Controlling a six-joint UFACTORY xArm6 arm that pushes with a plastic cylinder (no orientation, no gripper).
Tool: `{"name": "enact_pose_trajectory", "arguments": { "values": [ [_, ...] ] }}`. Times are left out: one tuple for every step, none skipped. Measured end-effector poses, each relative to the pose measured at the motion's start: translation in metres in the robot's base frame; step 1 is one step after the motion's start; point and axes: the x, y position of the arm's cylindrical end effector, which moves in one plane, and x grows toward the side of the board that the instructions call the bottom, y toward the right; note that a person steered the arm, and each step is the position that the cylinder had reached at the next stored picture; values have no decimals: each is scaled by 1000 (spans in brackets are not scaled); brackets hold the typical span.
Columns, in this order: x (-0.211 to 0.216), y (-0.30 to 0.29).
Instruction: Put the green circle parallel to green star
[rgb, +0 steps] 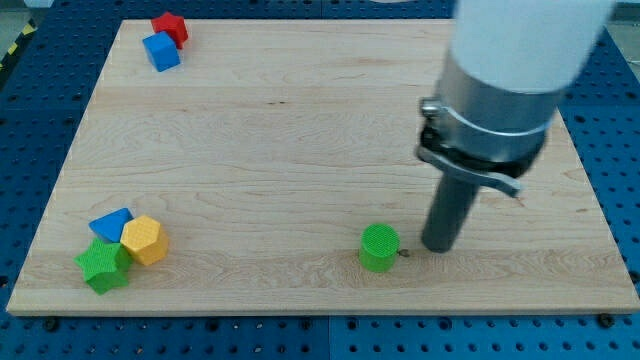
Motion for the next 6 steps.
{"name": "enact_pose_trajectory", "arguments": {
  "values": [
    [9,-34],
    [9,-93],
    [8,-143],
    [5,-178],
    [5,-190],
    [5,-214]
  ]
}}
